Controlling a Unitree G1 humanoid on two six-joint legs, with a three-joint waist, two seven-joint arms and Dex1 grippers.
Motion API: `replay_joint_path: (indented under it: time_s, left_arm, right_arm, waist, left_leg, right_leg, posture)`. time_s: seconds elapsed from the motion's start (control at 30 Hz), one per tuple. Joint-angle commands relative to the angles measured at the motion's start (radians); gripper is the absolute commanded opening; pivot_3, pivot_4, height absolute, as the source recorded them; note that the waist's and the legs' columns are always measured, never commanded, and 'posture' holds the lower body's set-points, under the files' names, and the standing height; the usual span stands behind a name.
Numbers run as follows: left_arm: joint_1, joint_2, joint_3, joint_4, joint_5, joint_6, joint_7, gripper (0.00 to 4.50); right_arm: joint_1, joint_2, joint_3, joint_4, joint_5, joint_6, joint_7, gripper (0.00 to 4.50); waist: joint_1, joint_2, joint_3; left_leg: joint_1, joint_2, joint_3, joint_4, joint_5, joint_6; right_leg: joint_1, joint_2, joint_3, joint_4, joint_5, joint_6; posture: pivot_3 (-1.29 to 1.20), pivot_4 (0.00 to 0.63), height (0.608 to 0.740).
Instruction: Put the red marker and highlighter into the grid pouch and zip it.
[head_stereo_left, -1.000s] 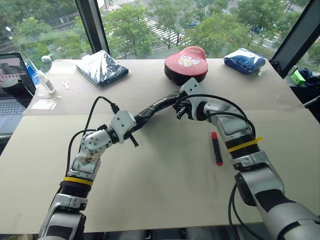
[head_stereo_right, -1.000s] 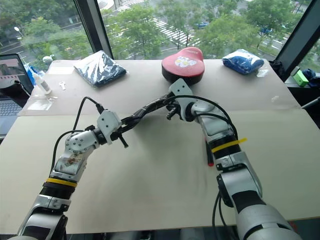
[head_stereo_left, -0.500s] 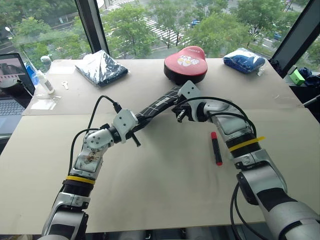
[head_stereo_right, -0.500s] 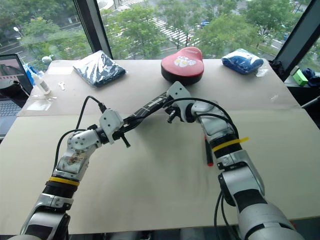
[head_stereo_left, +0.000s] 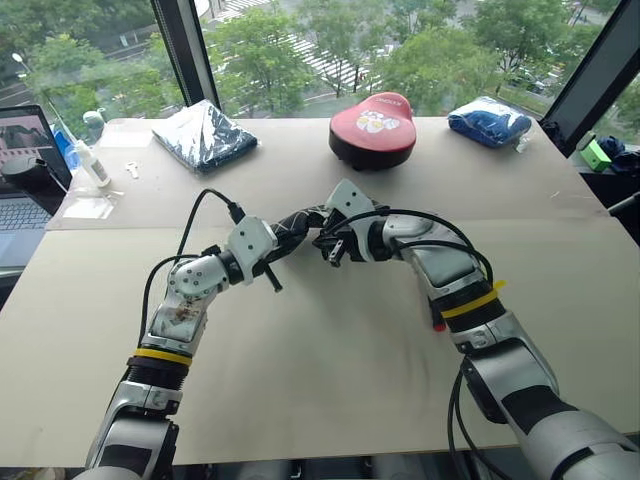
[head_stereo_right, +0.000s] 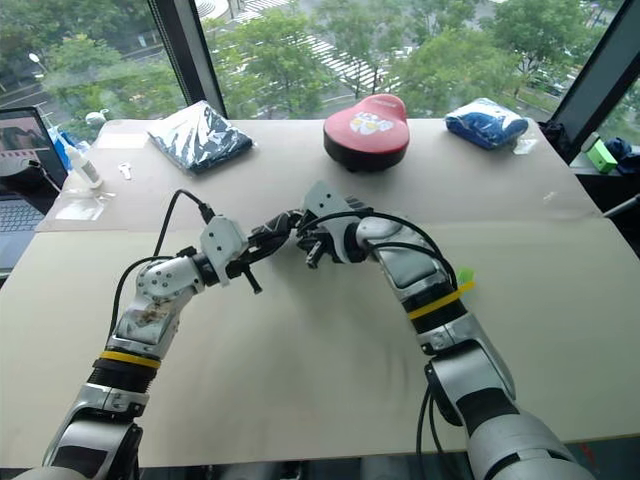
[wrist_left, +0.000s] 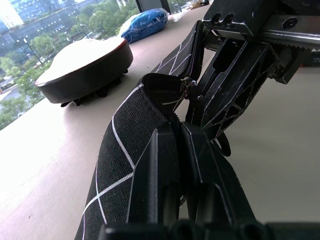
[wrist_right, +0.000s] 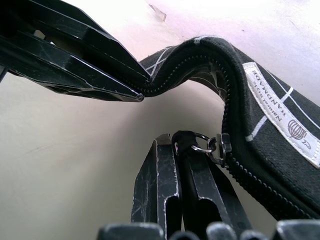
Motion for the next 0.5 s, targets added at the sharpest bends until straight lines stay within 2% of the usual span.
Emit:
replay_joint_path:
  time_s: [0.03, 0.27, 0.5]
  left_arm:
    - [-0.028, -0.01, 0.006, -0.028, -0.007, -0.018, 0.002, 0.0]
    - [-0.025, -0.008, 0.007, -0.027, -0.009, -0.02, -0.005, 0.0]
    - [-0.038, -0.01, 0.003, -0.014, -0.008, -0.025, -0.015, 0.0]
  right_arm:
    - [-0.053, 0.001, -0.009, 0.001, -0.003, -0.032, 0.004, 0.04]
    - [-0.12, -0.053, -0.08, 0.148, -0.01, -0.075, -0.033, 0.04]
    - [-0.064, -0.015, -0.016, 0.03, 0.008, -0.02, 0.012, 0.04]
  waist:
    - [-0.002, 0.0, 0.0]
    - [-0.001, 0.0, 0.0]
    - [-0.004, 0.0, 0.0]
  left_leg:
    - [0.0, 0.0, 0.0, 0.0, 0.0, 0.0]
    - [0.0, 0.0, 0.0, 0.0, 0.0, 0.0]
    - [0.0, 0.0, 0.0, -0.001, 0.0, 0.0]
  right_leg:
    - [0.0, 0.0, 0.0, 0.0, 0.0, 0.0]
    - [0.0, 0.0, 0.0, 0.0, 0.0, 0.0]
    - [-0.001, 0.0, 0.0, 0.0, 0.0, 0.0]
  posture:
    - [0.0, 0.15, 0.74]
    - [0.0, 0.15, 0.74]
    - [0.0, 0.15, 0.74]
